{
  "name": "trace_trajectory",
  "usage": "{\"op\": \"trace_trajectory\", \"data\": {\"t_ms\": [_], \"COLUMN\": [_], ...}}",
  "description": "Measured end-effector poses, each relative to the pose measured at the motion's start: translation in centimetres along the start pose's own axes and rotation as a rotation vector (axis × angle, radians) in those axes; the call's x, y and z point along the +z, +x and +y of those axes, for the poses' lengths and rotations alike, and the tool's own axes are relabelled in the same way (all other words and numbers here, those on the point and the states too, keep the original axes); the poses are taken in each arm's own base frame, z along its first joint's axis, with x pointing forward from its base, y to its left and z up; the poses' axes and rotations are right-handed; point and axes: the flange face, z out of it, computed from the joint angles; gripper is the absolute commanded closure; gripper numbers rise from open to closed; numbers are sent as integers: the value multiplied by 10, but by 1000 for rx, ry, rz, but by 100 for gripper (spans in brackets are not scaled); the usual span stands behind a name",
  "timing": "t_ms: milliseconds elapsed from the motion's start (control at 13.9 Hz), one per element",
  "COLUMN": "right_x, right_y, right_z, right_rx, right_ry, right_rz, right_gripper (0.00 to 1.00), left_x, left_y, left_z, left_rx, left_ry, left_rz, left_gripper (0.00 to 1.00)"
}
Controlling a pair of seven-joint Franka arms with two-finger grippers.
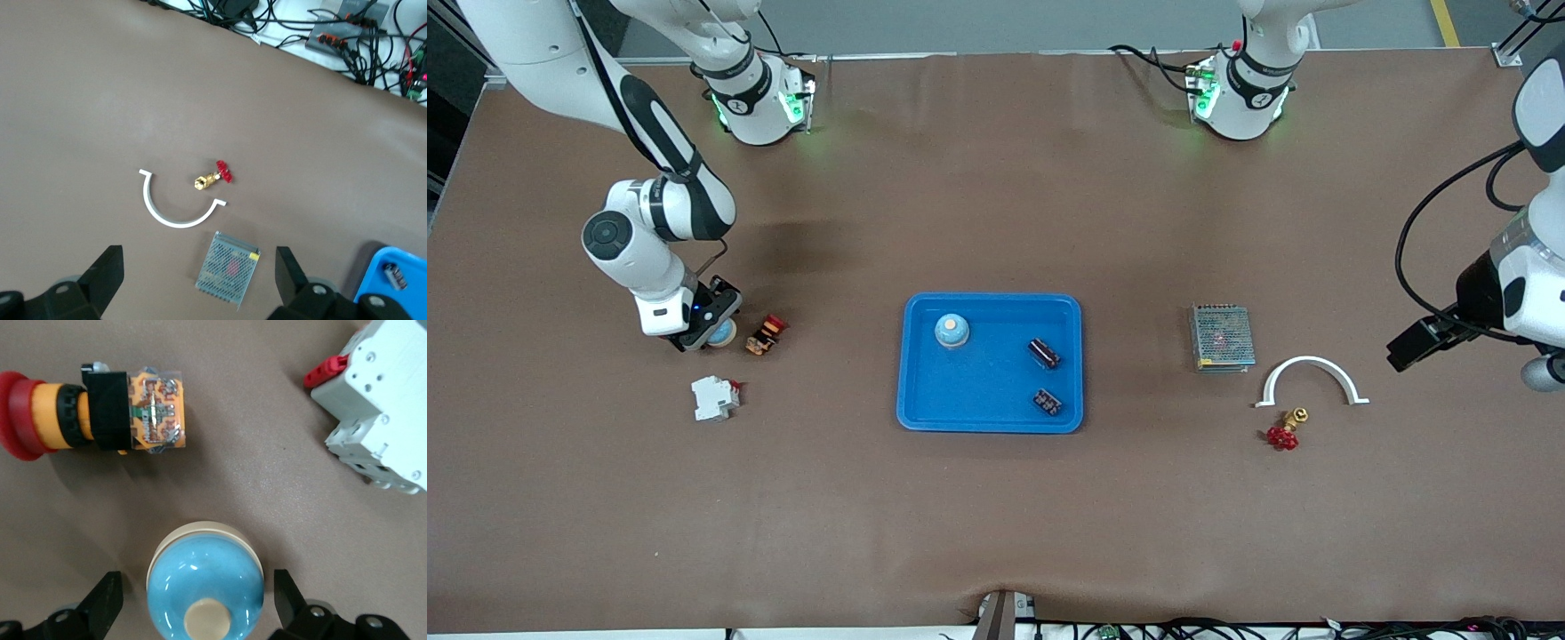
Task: Place electrolytic capacitor and blue bell in tray
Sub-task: 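Grasp the second blue bell with the right gripper while the left gripper withdraws, then lift the blue bell and carry it over the tray with the right gripper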
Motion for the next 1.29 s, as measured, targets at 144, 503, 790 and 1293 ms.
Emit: {"op": "trace_trajectory", "data": {"t_ms": [144, 503, 790, 1293], "right_x": [0, -2, -2, -47], "right_y": [1, 4, 4, 25], "right_z": [0, -2, -1, 18], "right_rx": [-2, -9, -9, -17], "right_ry": [-2, -4, -4, 34], "right_rz": [3, 6, 7, -34], "right_gripper": [21, 53, 57, 57], "left_x": [-13, -44, -56, -54], "left_y": [-8, -35, -50, -57], "left_z": [-5, -55, -77, -75], "left_rx": [45, 158, 172, 181], "left_ry": [8, 19, 9, 15], "left_rz": [-9, -75, -87, -109], "left_gripper": [0, 0, 0, 0]}}
